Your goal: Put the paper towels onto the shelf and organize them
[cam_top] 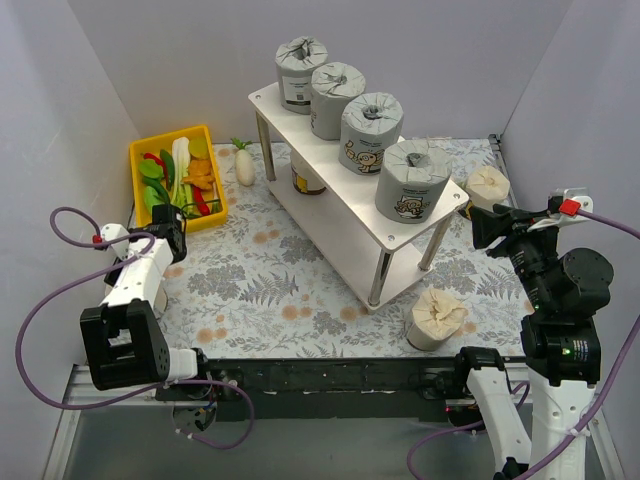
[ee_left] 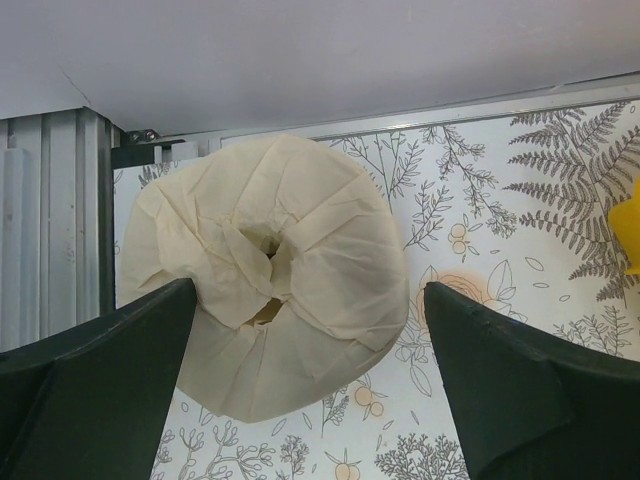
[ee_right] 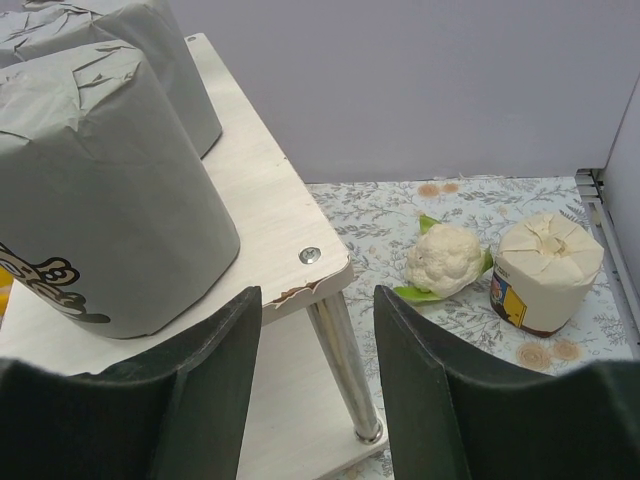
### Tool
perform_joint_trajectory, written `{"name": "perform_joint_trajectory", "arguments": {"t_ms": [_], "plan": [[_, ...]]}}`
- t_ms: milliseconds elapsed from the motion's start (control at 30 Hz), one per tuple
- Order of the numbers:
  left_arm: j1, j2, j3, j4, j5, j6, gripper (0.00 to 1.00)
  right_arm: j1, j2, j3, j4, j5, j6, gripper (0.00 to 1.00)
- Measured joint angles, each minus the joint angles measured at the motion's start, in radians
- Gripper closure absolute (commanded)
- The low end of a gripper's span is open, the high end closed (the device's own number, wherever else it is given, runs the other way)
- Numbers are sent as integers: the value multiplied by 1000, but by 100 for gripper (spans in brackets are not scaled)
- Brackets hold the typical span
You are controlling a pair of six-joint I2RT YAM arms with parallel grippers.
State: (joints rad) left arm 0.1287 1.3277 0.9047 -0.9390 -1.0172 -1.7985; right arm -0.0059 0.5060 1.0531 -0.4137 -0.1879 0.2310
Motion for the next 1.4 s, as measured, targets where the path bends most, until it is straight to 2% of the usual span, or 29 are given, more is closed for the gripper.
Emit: {"name": "perform_joint_trajectory", "arguments": {"t_ms": [200, 533, 1167, 1400], "plan": [[7, 10, -27, 64, -3, 67, 8, 0, 0, 0, -3, 1, 0, 44], [12, 11, -16, 147, 29, 193, 5, 0, 0, 0, -3, 1, 1, 44], [12, 18, 60, 212, 80, 277, 2, 0, 0, 0, -3, 2, -1, 44], [12, 33, 50, 237, 76, 274, 9, 0, -1, 0, -3, 2, -4, 44]]}}
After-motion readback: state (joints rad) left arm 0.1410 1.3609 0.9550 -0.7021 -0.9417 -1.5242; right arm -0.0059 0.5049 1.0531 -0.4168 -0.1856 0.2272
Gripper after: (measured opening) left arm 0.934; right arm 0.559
